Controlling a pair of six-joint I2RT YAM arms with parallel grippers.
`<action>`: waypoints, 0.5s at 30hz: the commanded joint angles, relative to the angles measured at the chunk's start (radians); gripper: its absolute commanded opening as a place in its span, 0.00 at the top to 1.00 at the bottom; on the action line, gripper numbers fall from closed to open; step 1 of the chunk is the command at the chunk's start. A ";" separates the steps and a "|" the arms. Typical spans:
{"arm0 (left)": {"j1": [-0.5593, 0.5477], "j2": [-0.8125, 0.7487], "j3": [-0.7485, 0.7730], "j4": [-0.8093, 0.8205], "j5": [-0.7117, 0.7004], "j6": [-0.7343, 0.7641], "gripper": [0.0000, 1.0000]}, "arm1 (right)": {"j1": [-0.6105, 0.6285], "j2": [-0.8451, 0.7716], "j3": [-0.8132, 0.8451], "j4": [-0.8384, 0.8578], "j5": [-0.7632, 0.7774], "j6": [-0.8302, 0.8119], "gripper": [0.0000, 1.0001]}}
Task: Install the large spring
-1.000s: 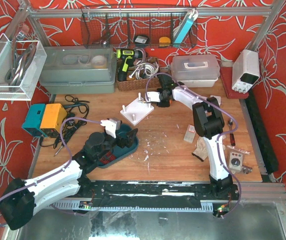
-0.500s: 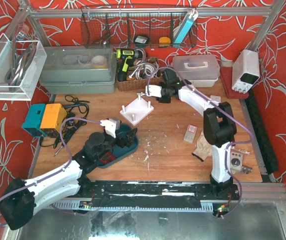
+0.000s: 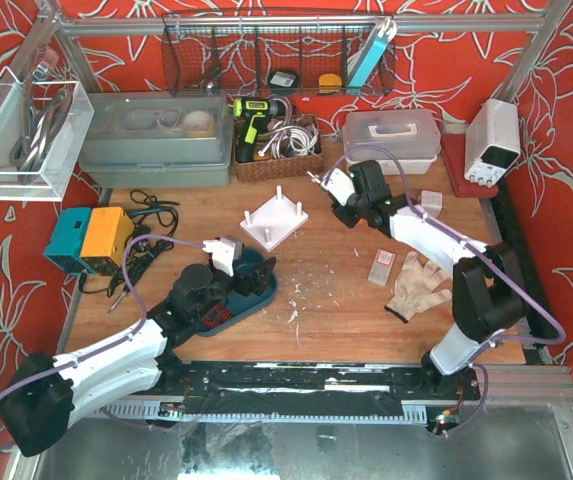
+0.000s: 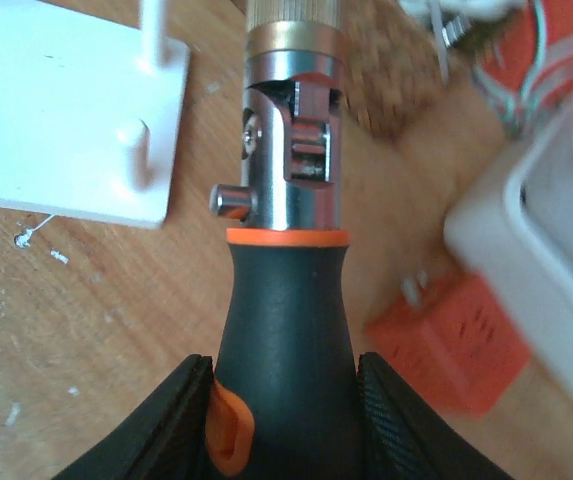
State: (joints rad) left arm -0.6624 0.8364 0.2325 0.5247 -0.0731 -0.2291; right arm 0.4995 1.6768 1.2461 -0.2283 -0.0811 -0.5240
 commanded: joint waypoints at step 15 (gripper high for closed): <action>-0.005 0.003 0.001 0.012 -0.018 -0.021 0.00 | -0.039 -0.009 -0.095 -0.145 0.493 1.371 1.00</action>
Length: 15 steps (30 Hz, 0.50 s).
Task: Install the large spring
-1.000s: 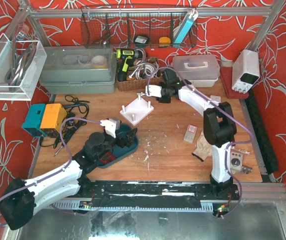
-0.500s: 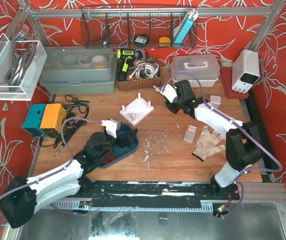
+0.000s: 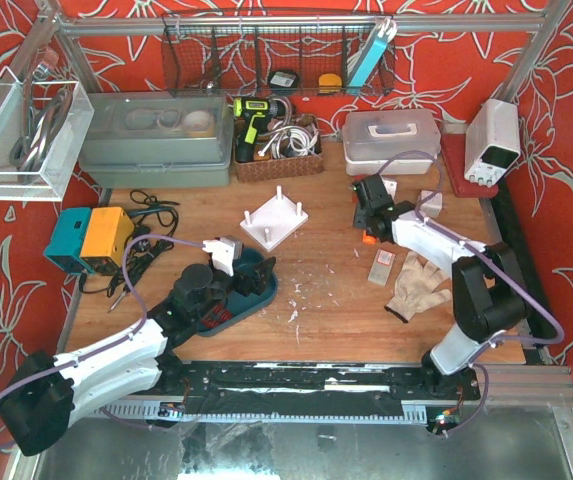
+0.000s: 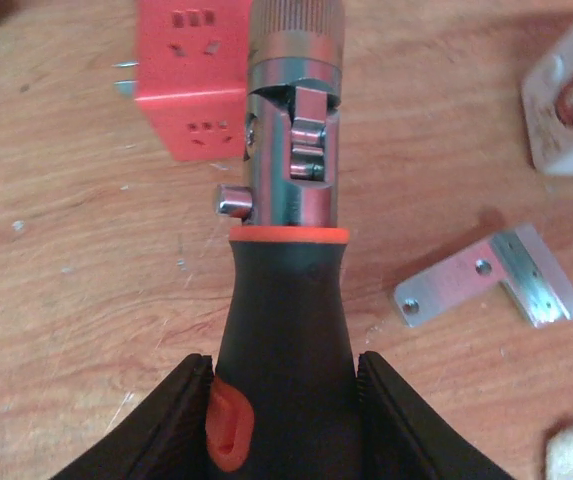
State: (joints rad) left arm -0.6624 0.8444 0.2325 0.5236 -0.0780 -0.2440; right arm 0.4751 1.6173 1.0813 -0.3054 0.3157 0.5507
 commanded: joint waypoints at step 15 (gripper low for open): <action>-0.005 -0.008 0.011 -0.016 -0.048 -0.010 0.00 | -0.051 0.320 0.247 -0.200 -0.018 0.608 0.62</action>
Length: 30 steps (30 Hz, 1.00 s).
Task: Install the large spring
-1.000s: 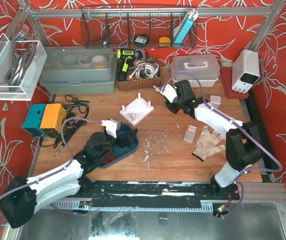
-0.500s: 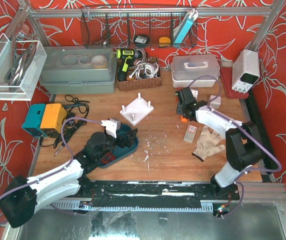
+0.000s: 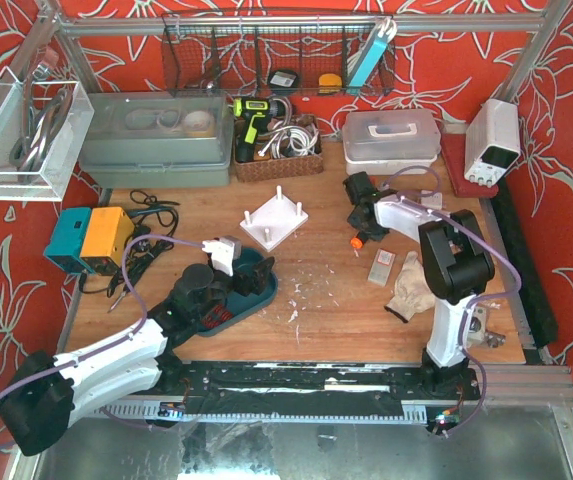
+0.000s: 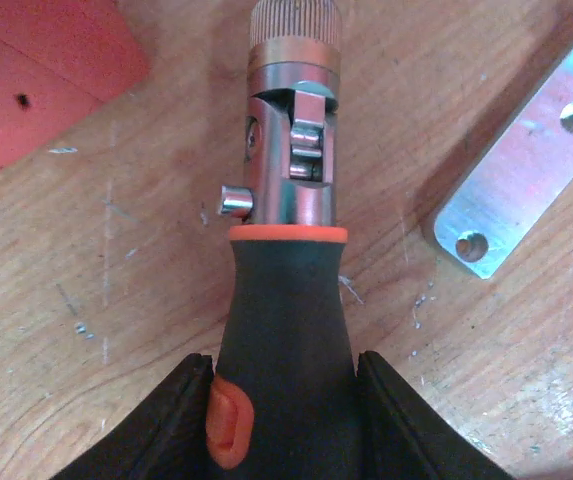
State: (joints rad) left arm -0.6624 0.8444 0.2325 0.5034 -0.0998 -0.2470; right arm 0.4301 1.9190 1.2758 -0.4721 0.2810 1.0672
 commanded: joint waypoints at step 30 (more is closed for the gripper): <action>-0.004 -0.105 0.131 -0.337 -0.185 -0.301 0.00 | 0.016 -0.515 -0.206 0.016 -0.283 -0.470 0.02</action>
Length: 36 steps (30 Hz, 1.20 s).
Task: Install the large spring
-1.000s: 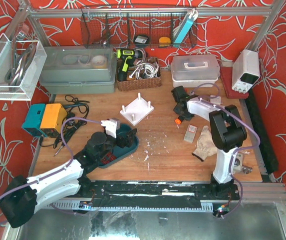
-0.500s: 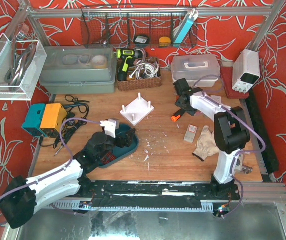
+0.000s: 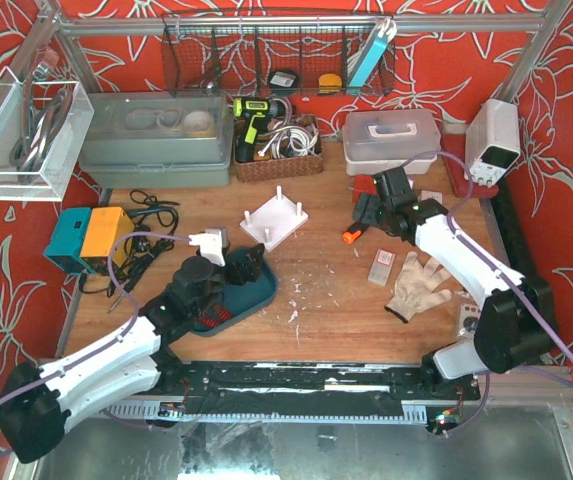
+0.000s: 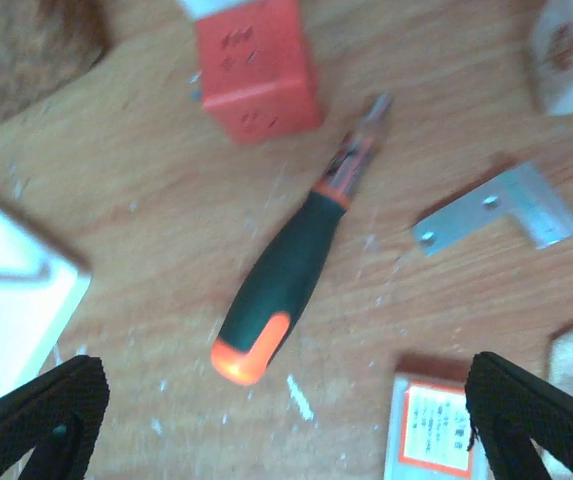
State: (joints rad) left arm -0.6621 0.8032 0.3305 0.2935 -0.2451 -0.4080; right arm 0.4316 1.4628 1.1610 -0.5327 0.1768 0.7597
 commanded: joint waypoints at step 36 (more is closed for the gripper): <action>0.001 0.262 0.189 -0.807 -0.284 -0.734 0.24 | 0.110 -0.258 -0.369 0.339 -0.296 -0.265 0.05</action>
State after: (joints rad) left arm -0.6621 1.0370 0.5171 -0.5190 -0.4641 -1.1416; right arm 0.5373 1.2076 0.7971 -0.1936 -0.1390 0.5068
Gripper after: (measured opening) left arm 0.762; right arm 0.947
